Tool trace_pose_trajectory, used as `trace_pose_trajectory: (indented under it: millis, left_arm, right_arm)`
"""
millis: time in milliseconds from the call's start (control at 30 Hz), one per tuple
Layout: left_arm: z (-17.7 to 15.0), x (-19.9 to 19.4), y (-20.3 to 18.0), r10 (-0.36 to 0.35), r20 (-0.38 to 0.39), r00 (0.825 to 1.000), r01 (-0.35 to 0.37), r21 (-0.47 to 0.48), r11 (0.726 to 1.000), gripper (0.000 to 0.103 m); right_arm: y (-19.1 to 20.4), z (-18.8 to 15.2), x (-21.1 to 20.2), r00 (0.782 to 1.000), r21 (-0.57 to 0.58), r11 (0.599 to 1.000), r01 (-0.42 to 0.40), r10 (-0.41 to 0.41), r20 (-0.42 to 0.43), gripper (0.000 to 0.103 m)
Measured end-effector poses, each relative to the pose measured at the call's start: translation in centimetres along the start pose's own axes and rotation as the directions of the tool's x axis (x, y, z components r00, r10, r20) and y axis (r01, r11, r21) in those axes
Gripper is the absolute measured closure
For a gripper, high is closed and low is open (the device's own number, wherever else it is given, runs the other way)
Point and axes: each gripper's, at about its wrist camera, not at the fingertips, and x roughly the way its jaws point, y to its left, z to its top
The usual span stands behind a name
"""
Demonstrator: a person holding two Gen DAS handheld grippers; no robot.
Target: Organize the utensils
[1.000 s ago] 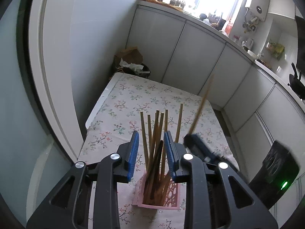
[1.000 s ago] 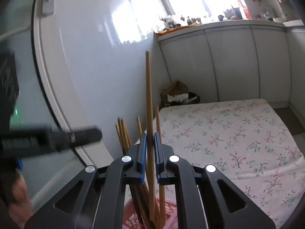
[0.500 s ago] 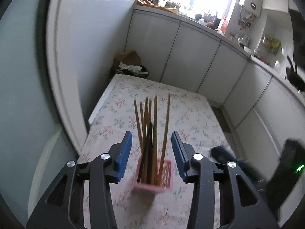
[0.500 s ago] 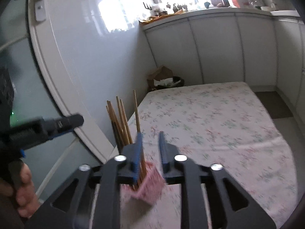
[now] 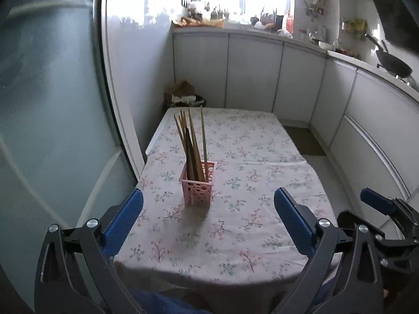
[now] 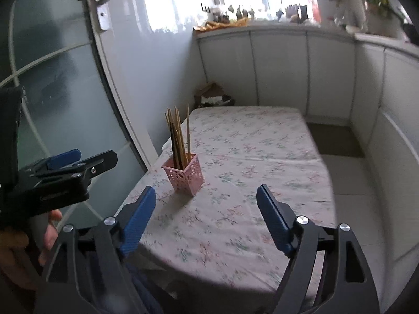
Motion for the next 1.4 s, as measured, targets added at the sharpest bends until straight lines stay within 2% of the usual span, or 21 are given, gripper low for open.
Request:
trace_pose_trajectory:
  millis: [167,333,500,700,867,1400]
  left_arm:
    - [-0.1,-4.6,-1.0,0.018,0.072,0.997,-0.019,0.020,1.000,0.007]
    - [-0.4,-7.7,-1.2,-0.008,0.087,0.996,0.007,0.001,1.000,0.007]
    - [0.2,-10.6,-1.1,0.004,0.117,0.993,-0.003,-0.013,1.000,0.007]
    - [0.3,-12.5,-1.4,-0.038,0.137,0.990,0.039,-0.003,0.999,0.007]
    - [0.3,-12.7,-1.3,-0.033,0.131,0.991,0.034,-0.001,0.999,0.007]
    - [0.4,-13.4,-1.3,-0.031,0.129,0.991,0.030,0.009,1.000,0.007]
  right_arm:
    - [0.6,0.5,-5.2,0.998,-0.018,1.000,0.004,-0.003,0.058,0.015]
    - [1.6,1.1,-8.2,0.996,-0.042,0.999,0.025,-0.021,0.089,0.010]
    - [2.8,1.8,-10.5,0.994,-0.063,0.998,0.025,-0.018,0.104,0.007]
    - [3.5,2.2,-10.8,0.995,-0.062,0.997,0.040,-0.033,0.098,0.007]
    - [3.8,2.6,-10.5,0.995,-0.044,0.997,0.060,-0.056,0.087,0.007]
    - [4.0,3.1,-10.8,0.995,-0.040,0.997,0.061,-0.058,0.082,0.007]
